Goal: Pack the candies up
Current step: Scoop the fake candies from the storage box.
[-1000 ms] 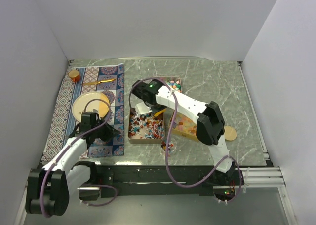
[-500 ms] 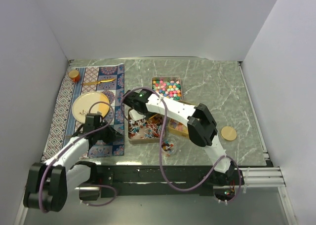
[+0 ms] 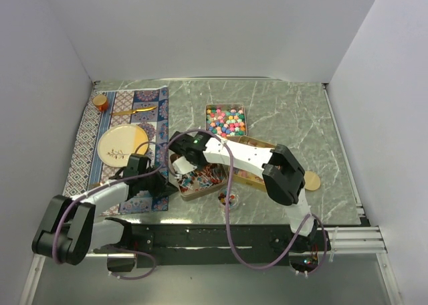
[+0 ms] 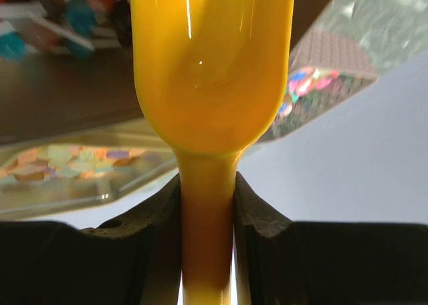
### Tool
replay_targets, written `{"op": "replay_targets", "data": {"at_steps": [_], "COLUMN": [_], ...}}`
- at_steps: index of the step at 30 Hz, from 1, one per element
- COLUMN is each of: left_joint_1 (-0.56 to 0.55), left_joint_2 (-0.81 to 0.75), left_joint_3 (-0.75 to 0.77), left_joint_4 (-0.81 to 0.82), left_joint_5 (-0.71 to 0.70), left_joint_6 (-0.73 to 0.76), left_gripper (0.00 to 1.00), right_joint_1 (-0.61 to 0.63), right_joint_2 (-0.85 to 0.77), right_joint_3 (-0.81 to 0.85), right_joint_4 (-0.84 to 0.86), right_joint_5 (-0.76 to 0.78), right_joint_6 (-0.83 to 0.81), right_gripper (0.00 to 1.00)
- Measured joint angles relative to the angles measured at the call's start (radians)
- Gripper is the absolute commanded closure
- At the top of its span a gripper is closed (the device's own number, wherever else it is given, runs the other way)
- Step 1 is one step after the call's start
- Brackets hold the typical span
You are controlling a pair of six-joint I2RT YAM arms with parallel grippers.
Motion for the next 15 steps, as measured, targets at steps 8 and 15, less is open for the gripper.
{"op": "replay_targets", "data": {"at_steps": [8, 15], "left_joint_1": [0.002, 0.031], "left_joint_2": [0.050, 0.060], "left_joint_3": [0.011, 0.013], "left_joint_4": [0.051, 0.068], "left_joint_5": [0.003, 0.003], "left_joint_6": [-0.023, -0.031], "left_gripper": [0.99, 0.99], "right_joint_1": [0.010, 0.006], "right_joint_2": [-0.026, -0.162], "right_joint_3": [-0.028, -0.234], "right_joint_4": [0.030, 0.160], "right_joint_5": [-0.060, -0.128], "right_joint_6": [-0.038, -0.153], "right_gripper": [1.00, 1.00]}}
